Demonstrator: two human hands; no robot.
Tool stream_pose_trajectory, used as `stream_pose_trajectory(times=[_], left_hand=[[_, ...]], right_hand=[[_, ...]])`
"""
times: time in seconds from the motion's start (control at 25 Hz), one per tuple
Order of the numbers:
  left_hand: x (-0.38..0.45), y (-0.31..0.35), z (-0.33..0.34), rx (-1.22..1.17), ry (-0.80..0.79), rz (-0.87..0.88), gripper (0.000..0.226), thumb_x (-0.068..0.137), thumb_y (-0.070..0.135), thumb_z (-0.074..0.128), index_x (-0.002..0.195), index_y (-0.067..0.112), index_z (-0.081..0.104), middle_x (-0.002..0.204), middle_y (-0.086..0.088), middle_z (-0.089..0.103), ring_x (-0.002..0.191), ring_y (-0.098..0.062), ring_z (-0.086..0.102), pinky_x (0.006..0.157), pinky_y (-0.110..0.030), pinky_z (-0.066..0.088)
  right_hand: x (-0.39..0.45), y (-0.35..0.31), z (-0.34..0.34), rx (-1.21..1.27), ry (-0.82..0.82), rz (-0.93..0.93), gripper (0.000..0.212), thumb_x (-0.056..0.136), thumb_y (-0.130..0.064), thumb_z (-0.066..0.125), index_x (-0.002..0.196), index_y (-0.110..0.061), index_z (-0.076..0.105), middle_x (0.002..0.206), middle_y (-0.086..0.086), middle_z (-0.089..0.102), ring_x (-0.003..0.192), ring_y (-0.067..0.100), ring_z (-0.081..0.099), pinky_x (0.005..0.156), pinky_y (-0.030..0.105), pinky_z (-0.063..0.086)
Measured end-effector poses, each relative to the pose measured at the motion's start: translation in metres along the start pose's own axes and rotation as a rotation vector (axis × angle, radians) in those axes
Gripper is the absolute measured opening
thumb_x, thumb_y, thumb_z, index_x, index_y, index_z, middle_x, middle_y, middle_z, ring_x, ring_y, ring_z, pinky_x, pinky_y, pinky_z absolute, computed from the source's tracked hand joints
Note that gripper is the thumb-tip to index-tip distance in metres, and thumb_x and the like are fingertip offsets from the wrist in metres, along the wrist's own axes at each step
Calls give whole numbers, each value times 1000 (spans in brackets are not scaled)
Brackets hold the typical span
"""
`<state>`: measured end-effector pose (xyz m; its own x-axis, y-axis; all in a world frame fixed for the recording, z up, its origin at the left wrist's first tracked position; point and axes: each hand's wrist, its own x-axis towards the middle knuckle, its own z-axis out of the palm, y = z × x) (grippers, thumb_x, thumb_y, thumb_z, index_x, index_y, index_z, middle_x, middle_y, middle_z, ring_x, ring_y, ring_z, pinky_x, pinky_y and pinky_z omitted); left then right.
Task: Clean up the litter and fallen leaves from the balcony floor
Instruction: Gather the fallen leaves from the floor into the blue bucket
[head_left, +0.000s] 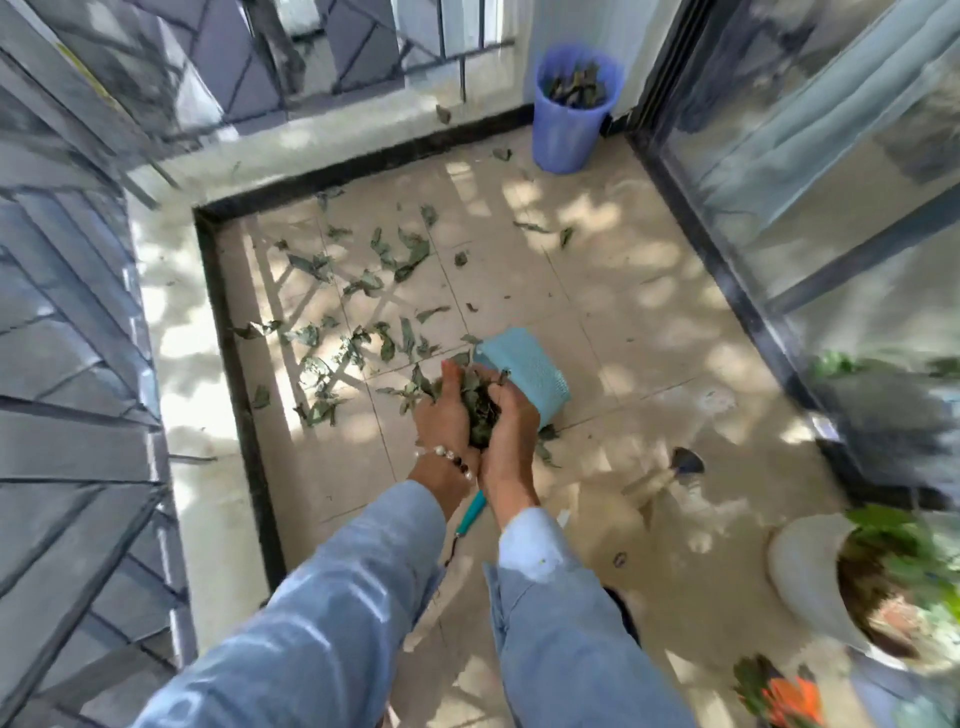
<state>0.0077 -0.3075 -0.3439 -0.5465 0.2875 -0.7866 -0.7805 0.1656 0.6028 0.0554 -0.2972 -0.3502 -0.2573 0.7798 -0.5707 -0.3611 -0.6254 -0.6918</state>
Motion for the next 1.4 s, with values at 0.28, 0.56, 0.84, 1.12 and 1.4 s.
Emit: stream_pose_trajectory(times=[0.28, 0.56, 0.84, 1.12, 1.4], left_hand=[[-143, 113, 34, 39, 26, 142, 41, 74, 53, 69, 86, 13, 69, 96, -11, 72, 93, -28, 68, 90, -47, 54], [-115, 204, 63, 116, 39, 219, 29, 92, 40, 60, 92, 11, 62, 87, -8, 68, 85, -26, 65, 84, -33, 51], [-25, 347, 79, 86, -65, 174, 36, 95, 40, 54, 101, 6, 63, 90, -11, 68, 86, -28, 67, 74, -36, 57], [25, 449, 146, 133, -303, 138, 38, 97, 44, 46, 73, 17, 59, 72, -4, 62, 67, -19, 58, 64, -29, 45], [115, 461, 280, 185, -382, -9, 57, 90, 66, 39, 72, 18, 64, 78, -4, 67, 74, -22, 62, 73, -31, 49]], right_hand=[[-85, -134, 88, -194, -46, -108, 27, 84, -1, 48, 99, -12, 67, 104, 11, 69, 93, 23, 65, 83, 34, 52], [-45, -167, 173, -241, -127, -115, 45, 79, 6, 39, 83, -17, 77, 98, 6, 73, 100, 25, 67, 83, 30, 53], [26, -164, 319, -227, -143, -86, 27, 81, -31, 60, 90, -10, 74, 96, 17, 72, 94, 34, 68, 82, 43, 55], [97, -206, 404, -295, -79, -243, 13, 89, -21, 62, 86, -12, 71, 86, 9, 72, 81, 18, 65, 72, 34, 54], [232, -266, 402, -161, 106, -240, 13, 89, -13, 62, 96, -5, 71, 92, 10, 73, 82, 17, 69, 67, 27, 56]])
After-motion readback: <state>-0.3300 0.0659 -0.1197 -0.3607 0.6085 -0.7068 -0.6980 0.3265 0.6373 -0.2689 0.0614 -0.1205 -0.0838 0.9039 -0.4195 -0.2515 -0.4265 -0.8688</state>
